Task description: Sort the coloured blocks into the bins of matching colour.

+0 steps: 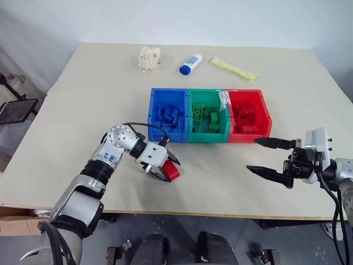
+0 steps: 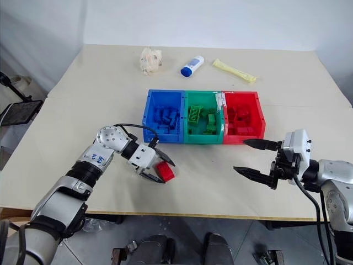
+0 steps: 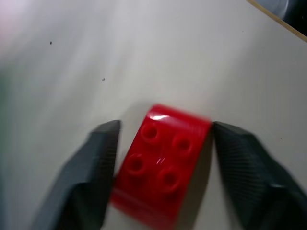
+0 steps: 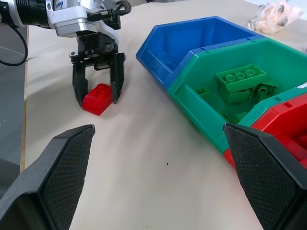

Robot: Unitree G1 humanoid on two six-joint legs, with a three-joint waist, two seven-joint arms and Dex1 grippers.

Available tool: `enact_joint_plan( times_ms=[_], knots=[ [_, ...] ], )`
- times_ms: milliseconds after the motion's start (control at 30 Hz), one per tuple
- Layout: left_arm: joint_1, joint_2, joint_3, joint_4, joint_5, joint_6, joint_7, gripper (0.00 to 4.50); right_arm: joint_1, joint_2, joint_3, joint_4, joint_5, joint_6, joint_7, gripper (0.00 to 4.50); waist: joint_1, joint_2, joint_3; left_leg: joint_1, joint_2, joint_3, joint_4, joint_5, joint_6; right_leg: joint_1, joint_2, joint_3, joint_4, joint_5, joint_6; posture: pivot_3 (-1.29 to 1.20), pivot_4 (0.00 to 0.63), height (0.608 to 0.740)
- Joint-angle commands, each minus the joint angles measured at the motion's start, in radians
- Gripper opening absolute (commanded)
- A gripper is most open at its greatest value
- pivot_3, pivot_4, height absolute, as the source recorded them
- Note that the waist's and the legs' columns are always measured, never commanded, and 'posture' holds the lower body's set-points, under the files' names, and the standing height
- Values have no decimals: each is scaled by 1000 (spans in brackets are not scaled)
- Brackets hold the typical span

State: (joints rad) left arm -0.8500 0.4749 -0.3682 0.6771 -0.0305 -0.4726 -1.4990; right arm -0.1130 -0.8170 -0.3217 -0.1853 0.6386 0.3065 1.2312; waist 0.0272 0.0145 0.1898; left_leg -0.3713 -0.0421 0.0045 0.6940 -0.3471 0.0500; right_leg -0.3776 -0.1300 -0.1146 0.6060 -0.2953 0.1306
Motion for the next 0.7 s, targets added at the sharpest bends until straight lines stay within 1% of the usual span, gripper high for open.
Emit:
enact_joint_plan(
  times_ms=[33,100,267,333,400,533,600,700],
  knots=[
    [33,19,23,-51,-10,41,12,1751,-6,-16,-29,-18,20,-2,0,4500,0,0,0,0,0,0,0,0,0,0,0,0,0,0,0,0,150,740],
    [57,24,44,-99,-29,80,32,1751,-12,-18,-28,-9,18,-3,3,4500,0,0,0,0,0,0,0,0,0,0,0,2,0,0,0,0,150,740],
    [143,48,108,-301,-92,223,94,1751,-30,-25,-27,19,14,-5,14,4500,-1,0,0,0,0,-1,0,0,0,0,-1,7,0,0,0,0,150,740],
    [172,42,136,-391,-119,283,141,1751,-35,-29,-32,34,13,-7,15,4500,1,0,0,0,0,-2,1,0,0,0,-1,7,0,0,0,0,150,740],
    [188,24,164,-469,-141,357,204,1751,-40,-32,-40,48,12,-8,14,4500,1,0,0,-1,0,-3,1,0,0,0,-2,7,0,0,0,0,150,740],
    [187,-5,188,-560,-136,470,316,1751,-38,-37,-52,60,15,-9,14,4500,1,0,0,-1,0,-4,1,0,0,1,-2,7,0,0,0,0,150,740],
    [172,-47,197,-587,-139,505,386,1751,-29,-41,-64,59,15,-6,9,4500,1,0,0,-1,0,-4,1,0,0,1,-1,7,0,0,0,0,150,740],
    [139,-109,191,-578,-120,535,471,1751,-18,-41,-88,60,5,0,-24,4500,5,0,0,-1,-1,-4,1,0,0,1,-1,7,0,0,0,0,150,740]
  ],
)
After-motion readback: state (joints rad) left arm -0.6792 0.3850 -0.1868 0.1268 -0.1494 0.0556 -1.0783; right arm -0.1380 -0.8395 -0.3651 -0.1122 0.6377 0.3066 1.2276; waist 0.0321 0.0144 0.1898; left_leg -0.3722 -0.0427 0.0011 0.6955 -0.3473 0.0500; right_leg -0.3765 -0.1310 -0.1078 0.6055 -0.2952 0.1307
